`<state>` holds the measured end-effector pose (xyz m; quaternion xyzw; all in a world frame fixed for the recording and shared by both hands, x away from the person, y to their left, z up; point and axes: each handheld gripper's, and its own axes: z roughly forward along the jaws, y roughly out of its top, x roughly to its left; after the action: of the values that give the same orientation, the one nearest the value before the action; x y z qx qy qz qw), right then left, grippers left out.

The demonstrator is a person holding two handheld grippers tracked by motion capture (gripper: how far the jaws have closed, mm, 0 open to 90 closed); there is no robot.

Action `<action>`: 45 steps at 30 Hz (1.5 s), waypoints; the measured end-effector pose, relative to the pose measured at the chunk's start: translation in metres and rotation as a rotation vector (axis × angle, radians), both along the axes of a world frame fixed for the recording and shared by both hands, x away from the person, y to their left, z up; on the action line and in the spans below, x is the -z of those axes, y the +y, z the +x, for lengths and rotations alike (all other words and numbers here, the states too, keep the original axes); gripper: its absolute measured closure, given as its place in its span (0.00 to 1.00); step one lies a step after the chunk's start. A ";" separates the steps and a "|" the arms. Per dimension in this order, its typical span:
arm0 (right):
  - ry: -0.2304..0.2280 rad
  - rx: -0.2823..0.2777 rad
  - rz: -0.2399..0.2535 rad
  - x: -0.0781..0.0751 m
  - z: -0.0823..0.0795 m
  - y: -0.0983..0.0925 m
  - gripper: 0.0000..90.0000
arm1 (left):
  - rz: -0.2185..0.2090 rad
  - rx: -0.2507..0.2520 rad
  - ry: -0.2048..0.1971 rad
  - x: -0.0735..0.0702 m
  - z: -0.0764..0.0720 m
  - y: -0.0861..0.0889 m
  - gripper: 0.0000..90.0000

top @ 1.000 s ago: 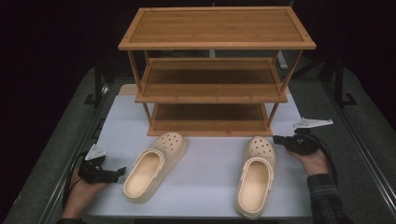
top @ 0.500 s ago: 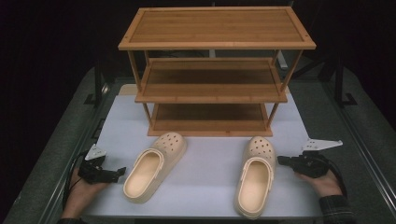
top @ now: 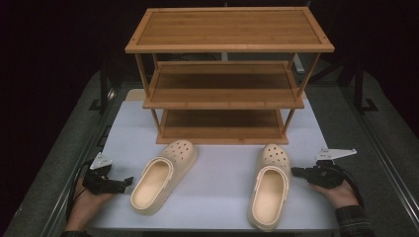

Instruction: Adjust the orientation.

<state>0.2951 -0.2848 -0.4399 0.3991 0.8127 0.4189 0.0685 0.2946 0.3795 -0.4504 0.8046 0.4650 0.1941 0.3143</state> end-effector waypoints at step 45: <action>-0.009 -0.129 -0.009 -0.006 0.063 0.124 1.00 | -0.001 0.001 0.002 0.000 0.000 0.000 0.00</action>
<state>0.3579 -0.1610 -0.4343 0.3437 0.8384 0.4204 0.0466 0.2948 0.3796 -0.4504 0.8047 0.4651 0.1931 0.3144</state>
